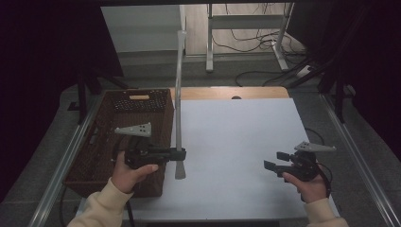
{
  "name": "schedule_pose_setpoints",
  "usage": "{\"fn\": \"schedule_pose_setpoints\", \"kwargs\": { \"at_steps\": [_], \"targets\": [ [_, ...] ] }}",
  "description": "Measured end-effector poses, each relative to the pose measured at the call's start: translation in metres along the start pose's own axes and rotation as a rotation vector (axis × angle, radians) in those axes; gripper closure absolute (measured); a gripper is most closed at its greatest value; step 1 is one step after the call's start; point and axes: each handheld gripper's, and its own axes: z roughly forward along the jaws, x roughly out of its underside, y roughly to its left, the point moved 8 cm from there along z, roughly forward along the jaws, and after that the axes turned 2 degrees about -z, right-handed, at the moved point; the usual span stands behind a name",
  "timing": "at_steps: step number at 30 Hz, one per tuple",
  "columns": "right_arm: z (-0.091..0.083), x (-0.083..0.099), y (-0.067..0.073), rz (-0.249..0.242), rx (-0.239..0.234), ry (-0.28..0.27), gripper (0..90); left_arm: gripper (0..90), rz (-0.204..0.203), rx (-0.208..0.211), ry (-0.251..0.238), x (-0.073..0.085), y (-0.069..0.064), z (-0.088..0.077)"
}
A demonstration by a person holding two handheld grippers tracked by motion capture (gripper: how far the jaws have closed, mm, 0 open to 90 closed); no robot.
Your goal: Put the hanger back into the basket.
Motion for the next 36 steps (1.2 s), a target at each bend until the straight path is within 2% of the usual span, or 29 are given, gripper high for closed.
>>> {"fn": "schedule_pose_setpoints", "kwargs": {
  "at_steps": [6, 17, 18, 23, 30, 36],
  "targets": [
    [0.000, 0.001, -0.004, 0.006, 0.010, 0.006, 23.5, 82.1, 0.021, -0.026, 0.004, -0.005, 0.003, -0.015],
    [0.004, 0.003, -0.003, 0.001, 0.016, 0.023, 23.6, 82.1, 0.007, -0.082, 0.019, -0.001, 0.023, -0.044],
    [0.005, 0.004, -0.003, 0.001, 0.016, 0.024, 23.6, 82.1, 0.003, -0.090, 0.017, 0.001, 0.028, -0.051],
    [0.007, 0.005, -0.003, -0.005, 0.016, 0.032, 23.6, 82.1, -0.005, -0.098, 0.009, 0.005, 0.033, -0.060],
    [0.009, 0.006, -0.001, -0.012, 0.015, 0.044, 23.5, 82.1, -0.015, -0.099, 0.042, 0.015, 0.044, -0.071],
    [0.010, 0.006, -0.001, -0.013, 0.018, 0.049, 23.5, 82.1, -0.026, -0.099, 0.041, 0.018, 0.052, -0.079]
  ]
}}
